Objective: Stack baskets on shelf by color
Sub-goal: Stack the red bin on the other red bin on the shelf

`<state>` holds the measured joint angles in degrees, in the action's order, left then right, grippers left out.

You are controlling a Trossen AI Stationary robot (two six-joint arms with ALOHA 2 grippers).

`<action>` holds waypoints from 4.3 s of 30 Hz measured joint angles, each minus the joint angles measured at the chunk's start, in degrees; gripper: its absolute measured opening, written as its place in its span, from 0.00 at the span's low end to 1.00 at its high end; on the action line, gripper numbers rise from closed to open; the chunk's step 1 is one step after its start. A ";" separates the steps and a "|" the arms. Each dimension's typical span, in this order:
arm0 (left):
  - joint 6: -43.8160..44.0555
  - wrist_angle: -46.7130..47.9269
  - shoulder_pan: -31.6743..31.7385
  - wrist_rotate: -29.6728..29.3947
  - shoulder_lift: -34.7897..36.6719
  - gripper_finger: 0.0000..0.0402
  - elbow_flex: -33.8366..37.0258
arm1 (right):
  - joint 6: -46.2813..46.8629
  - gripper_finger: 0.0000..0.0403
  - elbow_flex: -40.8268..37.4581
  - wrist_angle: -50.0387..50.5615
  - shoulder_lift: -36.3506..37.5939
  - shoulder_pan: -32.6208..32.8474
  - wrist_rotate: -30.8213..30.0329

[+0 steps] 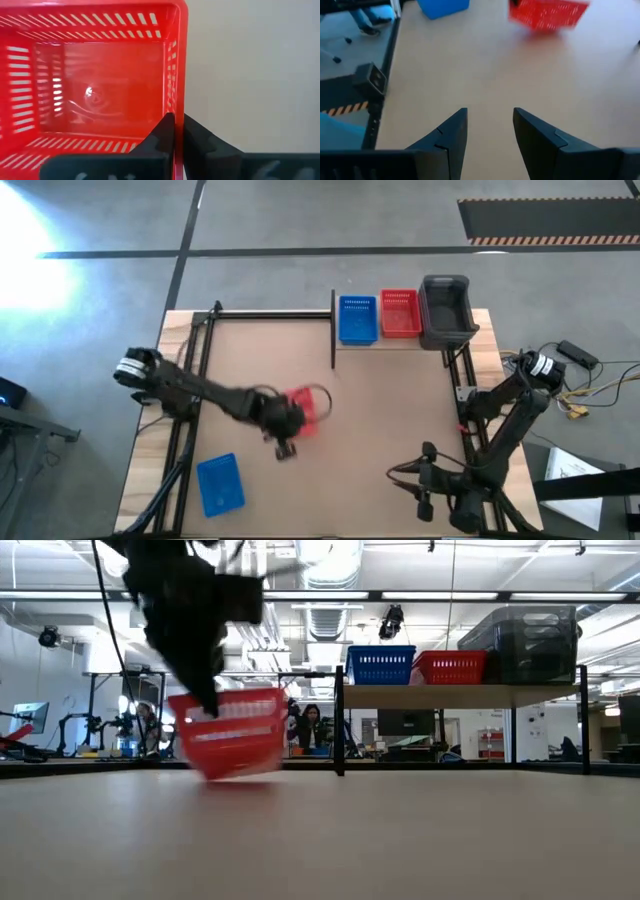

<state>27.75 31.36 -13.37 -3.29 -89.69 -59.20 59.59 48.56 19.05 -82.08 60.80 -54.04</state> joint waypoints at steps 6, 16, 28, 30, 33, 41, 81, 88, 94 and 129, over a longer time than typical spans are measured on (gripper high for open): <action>1.30 -24.04 -5.77 -0.19 -10.83 0.00 -4.91 | 0.38 0.37 3.04 2.14 0.00 1.96 -2.97; -10.85 -25.32 -4.17 -0.07 -30.44 0.00 -27.53 | 3.83 0.37 6.82 7.67 -0.09 1.98 -2.97; -21.11 -24.32 2.57 4.21 -34.24 0.30 -36.68 | 13.09 0.37 5.66 19.07 -0.11 -0.36 -1.45; -21.76 -23.84 3.89 5.25 -33.72 0.38 -36.67 | 13.88 0.37 5.63 20.43 -0.11 -1.90 1.02; -22.84 -20.28 5.27 6.18 -31.36 0.46 -36.45 | 13.39 0.37 5.63 20.52 -0.11 -5.49 6.29; -26.66 -18.56 6.14 0.24 -19.14 0.51 -22.64 | 4.72 0.37 8.39 18.76 -0.52 -16.13 21.72; -15.30 -83.26 6.02 -4.92 -9.81 0.51 24.94 | -27.41 0.02 40.86 52.73 -14.95 -24.51 37.15; -17.44 -83.38 5.99 -4.93 -9.81 0.51 24.94 | -34.00 0.02 44.71 63.71 -4.13 -26.93 21.46; -17.69 -83.37 5.99 -4.92 -9.81 0.51 24.94 | -56.94 0.02 44.50 64.32 4.75 -41.58 16.43; -17.69 -83.42 5.97 -4.92 -9.81 0.51 24.81 | -94.12 0.02 44.50 61.00 0.22 -92.61 48.09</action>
<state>10.07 -52.05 -7.40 -8.21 -99.50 -34.39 -34.53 93.06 80.04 -81.87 -31.81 -5.96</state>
